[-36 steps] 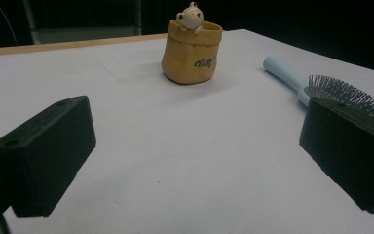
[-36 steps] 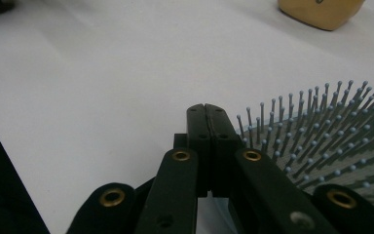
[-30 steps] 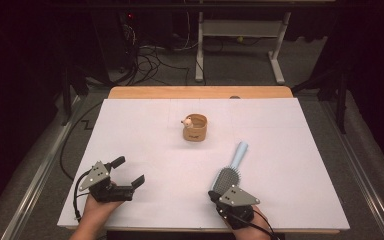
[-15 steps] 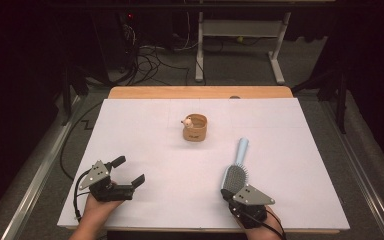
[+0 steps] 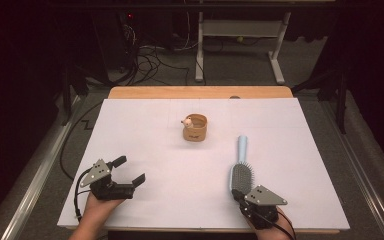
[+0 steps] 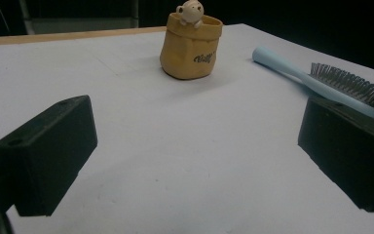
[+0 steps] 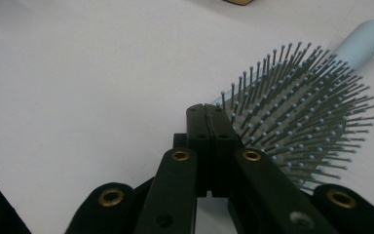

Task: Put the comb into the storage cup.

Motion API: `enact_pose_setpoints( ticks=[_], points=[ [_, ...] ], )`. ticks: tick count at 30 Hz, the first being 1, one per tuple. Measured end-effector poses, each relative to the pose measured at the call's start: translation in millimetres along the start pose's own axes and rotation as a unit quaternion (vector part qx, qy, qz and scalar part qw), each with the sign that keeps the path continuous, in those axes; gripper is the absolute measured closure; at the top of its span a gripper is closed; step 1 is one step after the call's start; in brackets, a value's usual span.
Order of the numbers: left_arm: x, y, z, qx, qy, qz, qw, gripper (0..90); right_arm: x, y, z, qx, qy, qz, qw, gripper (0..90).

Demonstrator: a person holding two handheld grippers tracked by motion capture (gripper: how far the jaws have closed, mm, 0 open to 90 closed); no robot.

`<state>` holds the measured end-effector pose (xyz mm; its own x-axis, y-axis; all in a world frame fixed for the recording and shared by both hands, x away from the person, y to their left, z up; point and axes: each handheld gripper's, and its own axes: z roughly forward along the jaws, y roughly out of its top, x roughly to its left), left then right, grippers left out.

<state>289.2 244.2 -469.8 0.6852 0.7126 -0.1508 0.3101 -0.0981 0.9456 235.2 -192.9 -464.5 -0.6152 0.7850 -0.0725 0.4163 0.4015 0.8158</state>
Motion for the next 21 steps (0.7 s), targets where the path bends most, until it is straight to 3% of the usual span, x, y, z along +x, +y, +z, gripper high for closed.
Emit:
enact_pose_setpoints(
  ticks=[9, 18, 21],
  points=[
    [0.5, 0.7, 0.6, -0.004, 0.019, 0.015, 0.9997, 1.2, -7.2, -4.5, -6.5, 0.003, -0.015, 0.003, 0.9999, 90.0],
    [1.2, 3.4, -1.3, -0.003, 0.067, 0.032, 0.9972, 0.0, -17.5, -7.6, -10.0, 0.006, -0.028, 0.007, 0.9996, 90.0],
    [2.7, 3.4, -1.4, -0.002, 0.069, 0.025, 0.9973, 0.0, -20.7, -8.2, -10.7, 0.006, -0.031, 0.011, 0.9994, 90.0]
  ],
)
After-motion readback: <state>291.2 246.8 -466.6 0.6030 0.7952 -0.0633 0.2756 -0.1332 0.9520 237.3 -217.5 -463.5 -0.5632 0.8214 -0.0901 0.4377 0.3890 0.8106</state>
